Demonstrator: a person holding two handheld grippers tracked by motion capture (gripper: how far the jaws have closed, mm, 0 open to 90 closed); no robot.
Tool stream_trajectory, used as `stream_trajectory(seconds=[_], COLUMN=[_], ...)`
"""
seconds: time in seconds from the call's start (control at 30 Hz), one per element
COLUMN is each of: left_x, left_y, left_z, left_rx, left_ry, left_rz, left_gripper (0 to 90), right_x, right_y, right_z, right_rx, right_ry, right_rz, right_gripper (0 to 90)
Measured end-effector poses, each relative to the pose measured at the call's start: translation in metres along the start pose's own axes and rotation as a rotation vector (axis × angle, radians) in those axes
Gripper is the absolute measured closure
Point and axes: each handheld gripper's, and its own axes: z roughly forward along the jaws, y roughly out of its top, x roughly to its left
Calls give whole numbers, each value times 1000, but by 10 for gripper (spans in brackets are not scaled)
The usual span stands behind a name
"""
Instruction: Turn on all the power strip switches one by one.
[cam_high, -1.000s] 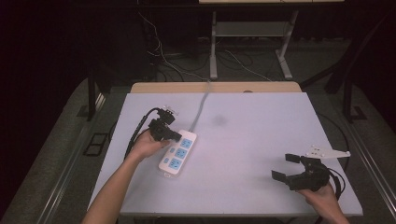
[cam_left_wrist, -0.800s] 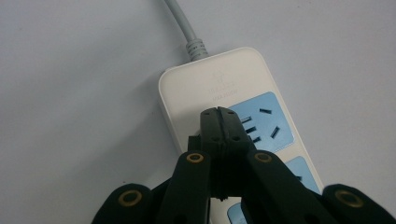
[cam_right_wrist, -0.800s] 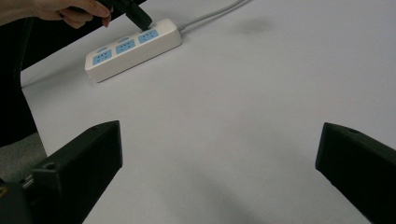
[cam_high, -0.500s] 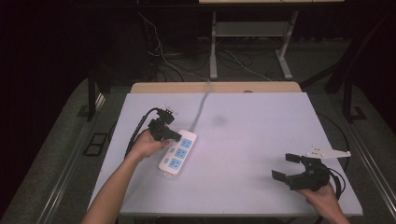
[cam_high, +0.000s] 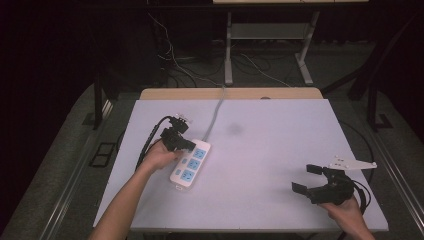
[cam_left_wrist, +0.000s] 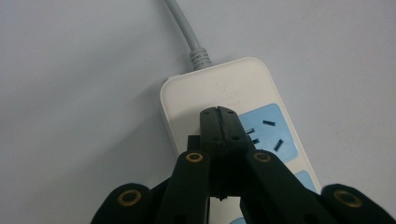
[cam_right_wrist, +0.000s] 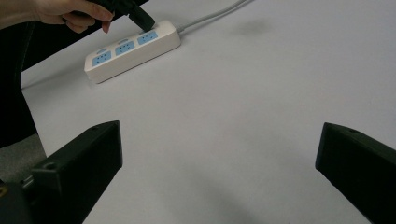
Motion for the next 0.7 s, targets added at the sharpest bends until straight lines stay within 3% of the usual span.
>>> stream_trajectory(seconds=[0.3, 0.53, 0.7], left_x=[-1, -1, 1], left_y=[-9, -7, -5], left_z=[0, -1, -1], left_rx=[-59, -47, -49], left_ry=[11, 12, -4], left_rz=[-19, -9, -38], left_gripper=[900, 900, 900], right_x=[1, 1, 1], right_y=[0, 0, 0], right_z=[0, 0, 0], right_rx=[0, 2, -1], right_ry=[2, -2, -2], right_rz=[-4, -1, 0], right_gripper=[6, 6, 6])
